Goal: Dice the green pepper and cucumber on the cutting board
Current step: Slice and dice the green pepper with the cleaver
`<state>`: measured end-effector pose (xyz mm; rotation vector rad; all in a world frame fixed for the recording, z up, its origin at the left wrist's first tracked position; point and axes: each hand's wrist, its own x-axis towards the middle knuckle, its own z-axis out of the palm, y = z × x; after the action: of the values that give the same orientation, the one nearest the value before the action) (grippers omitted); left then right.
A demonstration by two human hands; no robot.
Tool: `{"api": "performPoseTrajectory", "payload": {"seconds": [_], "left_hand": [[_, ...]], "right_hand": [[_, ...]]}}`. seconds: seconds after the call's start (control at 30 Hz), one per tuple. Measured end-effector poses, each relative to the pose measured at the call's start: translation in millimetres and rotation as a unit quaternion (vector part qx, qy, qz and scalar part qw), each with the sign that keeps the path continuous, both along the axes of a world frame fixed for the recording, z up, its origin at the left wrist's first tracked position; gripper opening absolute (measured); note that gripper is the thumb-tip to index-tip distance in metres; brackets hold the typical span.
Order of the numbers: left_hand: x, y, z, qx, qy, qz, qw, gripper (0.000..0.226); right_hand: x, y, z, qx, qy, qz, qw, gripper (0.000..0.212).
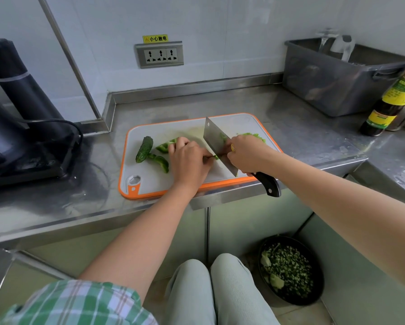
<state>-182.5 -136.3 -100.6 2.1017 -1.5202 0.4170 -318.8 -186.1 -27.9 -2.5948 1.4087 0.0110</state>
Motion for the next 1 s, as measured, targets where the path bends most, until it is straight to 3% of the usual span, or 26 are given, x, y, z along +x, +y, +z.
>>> {"api": "performPoseTrajectory", "payload": {"seconds": [0.23, 0.47, 0.67, 0.8, 1.0], "left_hand": [[1, 0, -3, 0.003, 0.009, -0.014, 1.0, 0.008], [1, 0, -4, -0.024, 0.017, -0.015, 0.999, 0.004], [0, 0, -4, -0.027, 0.027, -0.005, 0.999, 0.005], [1, 0, -5, -0.019, 0.02, -0.004, 1.0, 0.005], [3, -1, -4, -0.022, 0.032, -0.009, 0.999, 0.005]], "right_hand": [[9, 0, -5, 0.023, -0.019, -0.013, 0.999, 0.008], [1, -6, -6, 0.012, -0.112, -0.043, 0.993, 0.015], [5, 0, 2, 0.033, -0.053, -0.012, 0.998, 0.025], [10, 4, -2, 0.009, -0.008, -0.005, 1.0, 0.006], [14, 1, -13, 0.018, -0.053, -0.028, 0.998, 0.007]]}}
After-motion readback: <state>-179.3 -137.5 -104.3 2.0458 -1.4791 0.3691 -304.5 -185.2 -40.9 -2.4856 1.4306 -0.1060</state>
